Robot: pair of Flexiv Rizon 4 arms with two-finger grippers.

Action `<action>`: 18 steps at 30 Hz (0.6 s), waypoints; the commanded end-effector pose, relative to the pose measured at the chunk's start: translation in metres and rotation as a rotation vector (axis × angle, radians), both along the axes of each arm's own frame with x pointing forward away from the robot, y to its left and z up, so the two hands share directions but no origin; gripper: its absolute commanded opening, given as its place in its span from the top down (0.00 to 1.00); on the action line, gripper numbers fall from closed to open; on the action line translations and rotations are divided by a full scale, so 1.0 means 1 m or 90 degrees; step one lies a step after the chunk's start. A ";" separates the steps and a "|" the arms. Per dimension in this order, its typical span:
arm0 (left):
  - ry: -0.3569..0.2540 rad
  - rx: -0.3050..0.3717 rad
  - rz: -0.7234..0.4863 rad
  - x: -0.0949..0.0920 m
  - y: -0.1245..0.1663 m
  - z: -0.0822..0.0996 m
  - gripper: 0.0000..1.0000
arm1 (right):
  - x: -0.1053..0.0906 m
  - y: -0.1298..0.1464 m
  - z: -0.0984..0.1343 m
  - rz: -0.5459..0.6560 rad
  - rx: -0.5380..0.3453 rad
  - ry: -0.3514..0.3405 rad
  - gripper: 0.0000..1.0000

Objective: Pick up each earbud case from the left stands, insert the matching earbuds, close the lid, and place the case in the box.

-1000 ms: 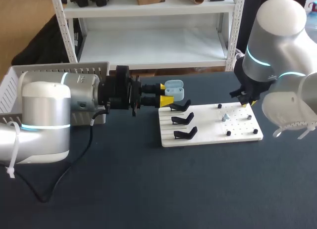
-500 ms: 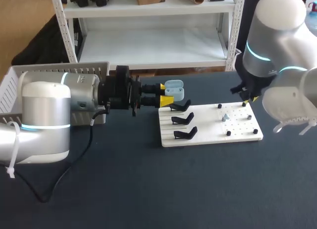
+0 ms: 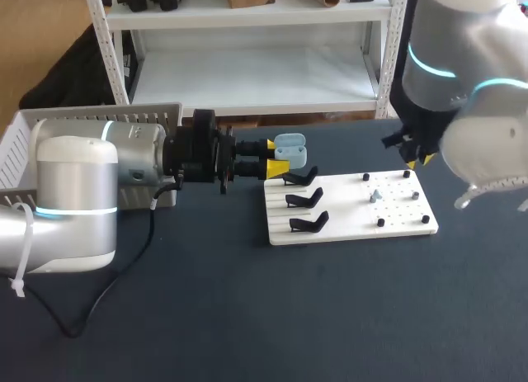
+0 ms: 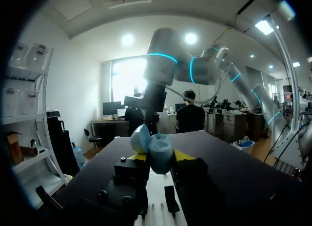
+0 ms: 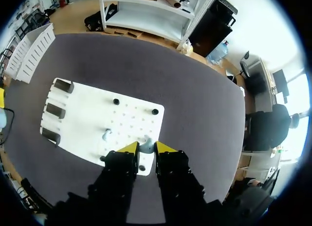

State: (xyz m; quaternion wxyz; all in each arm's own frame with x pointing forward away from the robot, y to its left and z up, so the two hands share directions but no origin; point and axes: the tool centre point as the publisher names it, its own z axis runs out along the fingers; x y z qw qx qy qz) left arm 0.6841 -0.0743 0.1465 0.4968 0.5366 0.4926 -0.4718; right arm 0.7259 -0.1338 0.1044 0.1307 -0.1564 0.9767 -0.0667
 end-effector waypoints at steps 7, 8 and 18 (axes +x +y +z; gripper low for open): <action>0.000 -0.002 -0.001 0.001 0.000 -0.001 1.00 | -0.067 0.051 0.085 -0.011 -0.068 0.046 1.00; 0.000 -0.002 -0.001 0.001 0.000 -0.001 1.00 | -0.072 0.055 0.088 -0.014 -0.068 0.046 1.00; 0.000 -0.002 -0.001 0.001 0.000 -0.001 1.00 | -0.102 0.084 0.103 -0.050 -0.025 0.027 1.00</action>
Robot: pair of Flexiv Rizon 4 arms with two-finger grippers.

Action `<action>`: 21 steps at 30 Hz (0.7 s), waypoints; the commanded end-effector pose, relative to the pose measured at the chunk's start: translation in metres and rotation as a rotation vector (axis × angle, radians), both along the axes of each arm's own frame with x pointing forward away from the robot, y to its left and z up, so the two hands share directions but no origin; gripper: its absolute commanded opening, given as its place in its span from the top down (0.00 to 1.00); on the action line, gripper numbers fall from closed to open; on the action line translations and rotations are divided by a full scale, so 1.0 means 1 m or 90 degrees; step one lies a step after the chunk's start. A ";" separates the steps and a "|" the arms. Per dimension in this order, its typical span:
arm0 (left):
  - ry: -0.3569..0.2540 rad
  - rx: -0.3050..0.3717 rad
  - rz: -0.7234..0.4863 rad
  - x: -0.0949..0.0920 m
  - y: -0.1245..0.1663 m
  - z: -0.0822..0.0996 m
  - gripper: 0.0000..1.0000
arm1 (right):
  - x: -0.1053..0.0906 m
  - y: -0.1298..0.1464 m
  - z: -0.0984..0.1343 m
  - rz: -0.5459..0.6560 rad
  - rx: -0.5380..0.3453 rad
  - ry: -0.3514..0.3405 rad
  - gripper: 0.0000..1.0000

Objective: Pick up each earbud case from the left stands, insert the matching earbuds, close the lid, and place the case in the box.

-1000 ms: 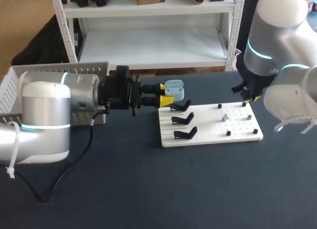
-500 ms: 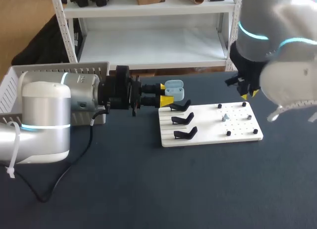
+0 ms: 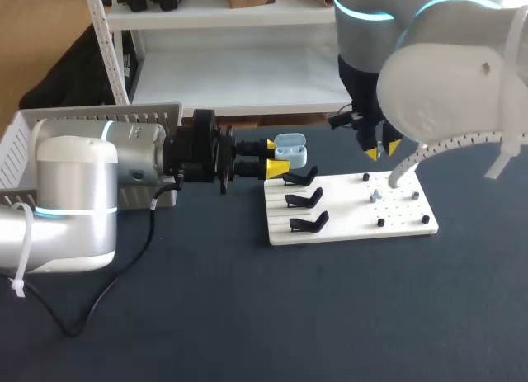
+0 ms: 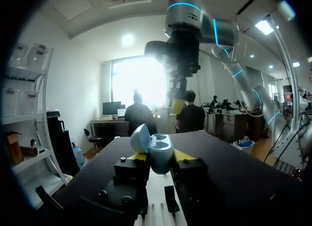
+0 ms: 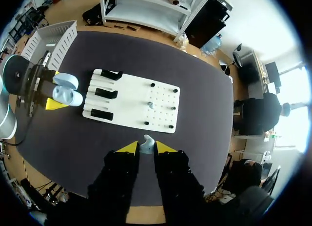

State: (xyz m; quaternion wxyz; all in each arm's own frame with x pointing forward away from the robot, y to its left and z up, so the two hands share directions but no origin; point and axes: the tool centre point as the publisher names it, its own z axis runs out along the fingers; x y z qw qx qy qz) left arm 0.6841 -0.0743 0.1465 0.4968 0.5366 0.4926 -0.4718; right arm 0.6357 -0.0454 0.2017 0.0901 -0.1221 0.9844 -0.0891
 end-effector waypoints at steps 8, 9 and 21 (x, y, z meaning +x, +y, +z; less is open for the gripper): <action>0.000 -0.002 -0.001 0.001 0.000 -0.001 1.00 | -0.012 -0.005 0.006 0.002 0.004 -0.017 1.00; 0.000 -0.002 -0.001 0.001 0.000 -0.001 1.00 | -0.012 -0.005 0.006 0.002 0.004 -0.017 1.00; -0.001 0.009 -0.015 -0.012 0.004 -0.016 1.00 | -0.010 0.041 0.012 -0.119 0.042 -0.017 1.00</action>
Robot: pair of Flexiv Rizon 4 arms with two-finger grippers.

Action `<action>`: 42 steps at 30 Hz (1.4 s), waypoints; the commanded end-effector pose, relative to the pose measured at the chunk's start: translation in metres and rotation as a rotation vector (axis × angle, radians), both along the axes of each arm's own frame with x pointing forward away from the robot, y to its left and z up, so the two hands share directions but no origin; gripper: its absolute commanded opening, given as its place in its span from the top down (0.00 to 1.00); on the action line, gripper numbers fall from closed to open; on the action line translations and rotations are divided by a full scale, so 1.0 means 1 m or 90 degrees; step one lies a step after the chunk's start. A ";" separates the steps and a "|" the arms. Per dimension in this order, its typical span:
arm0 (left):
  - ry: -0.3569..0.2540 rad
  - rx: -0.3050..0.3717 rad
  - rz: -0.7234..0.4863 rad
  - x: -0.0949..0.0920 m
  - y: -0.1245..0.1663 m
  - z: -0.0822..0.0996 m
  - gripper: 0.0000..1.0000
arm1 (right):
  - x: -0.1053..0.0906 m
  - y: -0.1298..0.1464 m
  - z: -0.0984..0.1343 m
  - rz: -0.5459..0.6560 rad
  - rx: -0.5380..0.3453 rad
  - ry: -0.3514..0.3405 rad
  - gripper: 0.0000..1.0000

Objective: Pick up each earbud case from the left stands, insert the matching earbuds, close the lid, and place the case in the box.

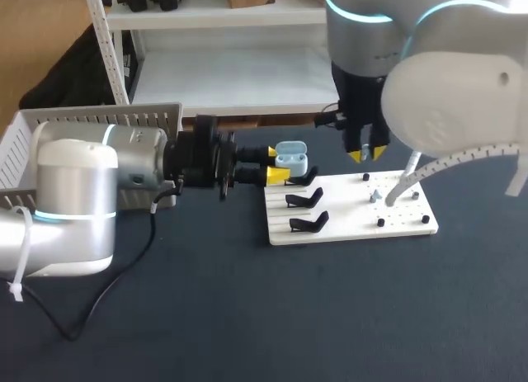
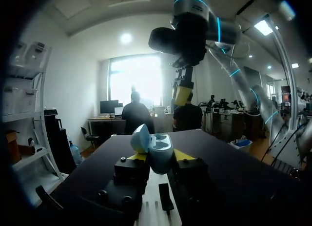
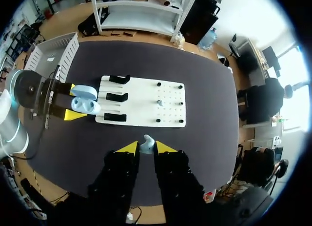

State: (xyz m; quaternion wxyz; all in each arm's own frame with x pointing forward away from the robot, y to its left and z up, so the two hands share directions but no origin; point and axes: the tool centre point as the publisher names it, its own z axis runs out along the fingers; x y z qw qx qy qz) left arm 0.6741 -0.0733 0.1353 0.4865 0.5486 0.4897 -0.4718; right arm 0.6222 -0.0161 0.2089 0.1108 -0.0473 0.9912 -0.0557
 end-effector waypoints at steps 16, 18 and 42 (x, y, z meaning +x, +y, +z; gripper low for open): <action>-0.021 -0.008 0.005 0.002 0.000 -0.014 1.00 | 0.000 0.038 0.001 -0.146 0.039 0.077 1.00; -0.021 -0.008 0.005 0.002 0.000 -0.014 1.00 | 0.000 0.038 0.001 -0.146 0.039 0.077 1.00; -0.021 -0.007 0.007 0.001 -0.001 -0.015 1.00 | 0.012 0.056 -0.002 -0.238 0.049 0.014 1.00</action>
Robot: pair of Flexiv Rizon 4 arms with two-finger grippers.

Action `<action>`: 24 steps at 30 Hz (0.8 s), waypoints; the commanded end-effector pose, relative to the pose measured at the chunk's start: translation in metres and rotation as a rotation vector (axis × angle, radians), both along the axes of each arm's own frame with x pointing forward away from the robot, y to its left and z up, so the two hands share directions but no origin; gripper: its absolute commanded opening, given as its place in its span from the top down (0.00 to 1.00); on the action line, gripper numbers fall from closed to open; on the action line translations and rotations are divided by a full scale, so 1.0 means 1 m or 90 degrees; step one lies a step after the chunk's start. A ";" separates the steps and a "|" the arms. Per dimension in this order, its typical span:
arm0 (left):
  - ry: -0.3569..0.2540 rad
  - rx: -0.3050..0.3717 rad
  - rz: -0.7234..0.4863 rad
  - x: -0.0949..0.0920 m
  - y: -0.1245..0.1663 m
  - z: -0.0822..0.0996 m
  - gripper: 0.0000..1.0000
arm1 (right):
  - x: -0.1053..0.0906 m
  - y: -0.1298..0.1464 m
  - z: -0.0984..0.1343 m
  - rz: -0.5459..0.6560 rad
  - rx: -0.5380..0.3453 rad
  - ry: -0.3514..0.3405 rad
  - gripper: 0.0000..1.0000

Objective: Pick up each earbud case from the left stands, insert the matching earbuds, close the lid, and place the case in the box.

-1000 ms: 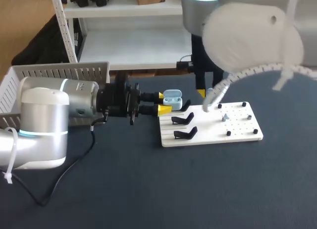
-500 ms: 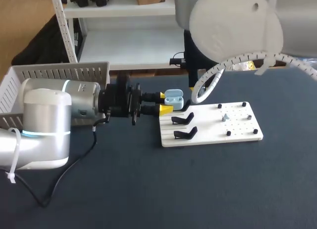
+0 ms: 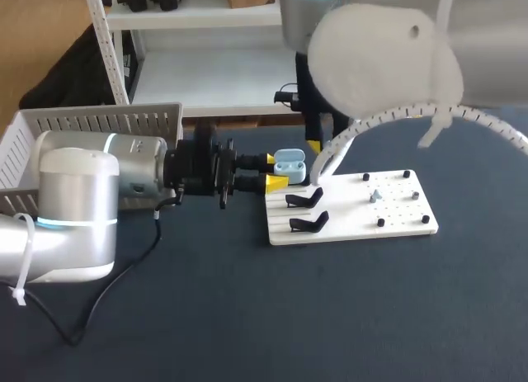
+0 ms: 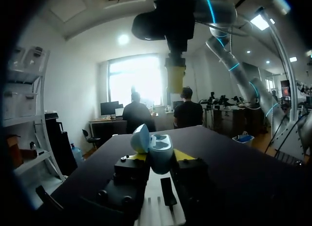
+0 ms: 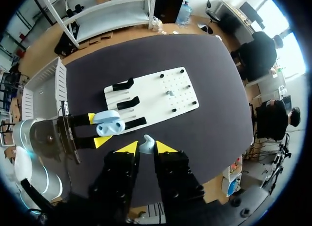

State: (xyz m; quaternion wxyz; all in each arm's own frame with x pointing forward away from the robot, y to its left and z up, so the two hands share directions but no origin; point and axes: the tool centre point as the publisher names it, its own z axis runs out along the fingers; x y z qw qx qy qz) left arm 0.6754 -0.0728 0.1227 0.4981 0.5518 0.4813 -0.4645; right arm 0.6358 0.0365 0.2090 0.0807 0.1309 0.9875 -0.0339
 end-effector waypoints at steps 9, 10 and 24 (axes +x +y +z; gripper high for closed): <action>-0.006 -0.002 0.002 0.001 -0.009 -0.003 1.00 | 0.000 0.006 -0.004 -0.042 -0.010 -0.010 1.00; -0.006 -0.002 0.002 0.001 -0.010 -0.003 1.00 | 0.000 0.006 -0.005 -0.049 -0.011 -0.008 1.00; -0.008 -0.006 0.001 0.003 -0.015 -0.004 1.00 | 0.004 0.020 -0.013 -0.037 -0.011 0.002 1.00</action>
